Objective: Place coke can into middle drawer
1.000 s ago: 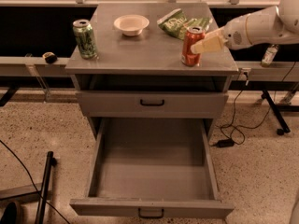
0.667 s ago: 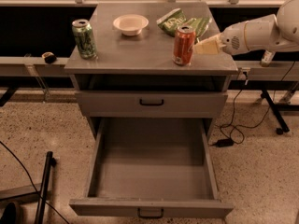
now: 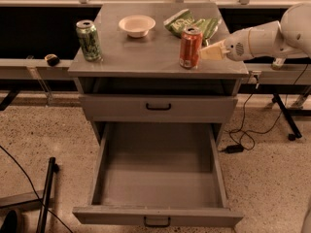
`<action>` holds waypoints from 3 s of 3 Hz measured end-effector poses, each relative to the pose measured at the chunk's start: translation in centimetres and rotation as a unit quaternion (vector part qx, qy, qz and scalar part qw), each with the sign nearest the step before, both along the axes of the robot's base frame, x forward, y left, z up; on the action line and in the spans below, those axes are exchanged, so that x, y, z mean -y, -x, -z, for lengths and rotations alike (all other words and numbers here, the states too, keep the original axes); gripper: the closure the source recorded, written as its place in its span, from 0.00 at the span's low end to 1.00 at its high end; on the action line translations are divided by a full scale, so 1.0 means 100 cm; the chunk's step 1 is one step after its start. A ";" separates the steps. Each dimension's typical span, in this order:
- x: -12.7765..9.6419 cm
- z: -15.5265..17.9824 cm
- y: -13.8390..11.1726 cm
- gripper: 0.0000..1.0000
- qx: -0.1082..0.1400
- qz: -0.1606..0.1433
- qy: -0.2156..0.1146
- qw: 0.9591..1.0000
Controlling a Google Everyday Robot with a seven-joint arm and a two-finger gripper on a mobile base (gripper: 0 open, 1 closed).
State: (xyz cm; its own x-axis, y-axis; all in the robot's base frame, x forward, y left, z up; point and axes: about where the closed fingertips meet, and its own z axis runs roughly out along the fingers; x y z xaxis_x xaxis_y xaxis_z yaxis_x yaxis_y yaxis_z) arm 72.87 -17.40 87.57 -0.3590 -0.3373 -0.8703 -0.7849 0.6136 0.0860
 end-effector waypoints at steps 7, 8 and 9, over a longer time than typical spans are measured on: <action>-0.071 -0.002 -0.045 0.41 0.080 -0.067 -0.097 0.990; -0.085 -0.020 -0.045 0.71 0.105 -0.101 -0.172 0.974; -0.098 -0.041 -0.019 0.95 0.099 -0.156 -0.210 0.960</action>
Offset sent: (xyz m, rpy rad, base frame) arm 0.0030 0.0115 0.0211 0.0319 -0.0444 0.0495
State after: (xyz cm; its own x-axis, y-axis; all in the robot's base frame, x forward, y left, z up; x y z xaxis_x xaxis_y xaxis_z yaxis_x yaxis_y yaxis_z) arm 74.81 -7.65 91.68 -0.1105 -0.0062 -0.9939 -0.9514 0.2899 0.1040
